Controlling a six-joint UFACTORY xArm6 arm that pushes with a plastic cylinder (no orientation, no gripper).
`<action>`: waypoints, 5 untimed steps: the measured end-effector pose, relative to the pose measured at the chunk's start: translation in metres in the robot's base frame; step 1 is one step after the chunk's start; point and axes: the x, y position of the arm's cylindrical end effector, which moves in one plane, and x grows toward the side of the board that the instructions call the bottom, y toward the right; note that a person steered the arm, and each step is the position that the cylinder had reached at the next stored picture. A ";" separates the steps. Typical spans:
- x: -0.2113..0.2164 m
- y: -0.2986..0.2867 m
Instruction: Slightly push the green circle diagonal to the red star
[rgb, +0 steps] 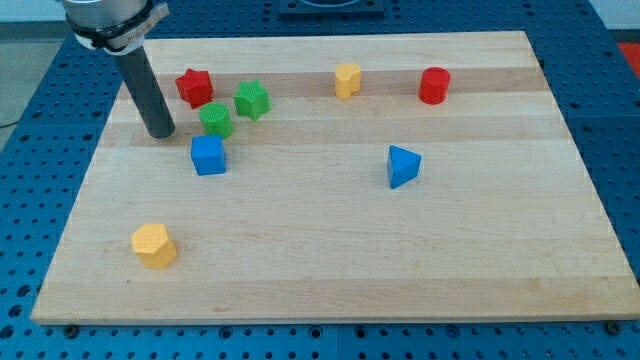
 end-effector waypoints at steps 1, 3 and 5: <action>0.017 0.000; 0.020 0.027; 0.020 0.027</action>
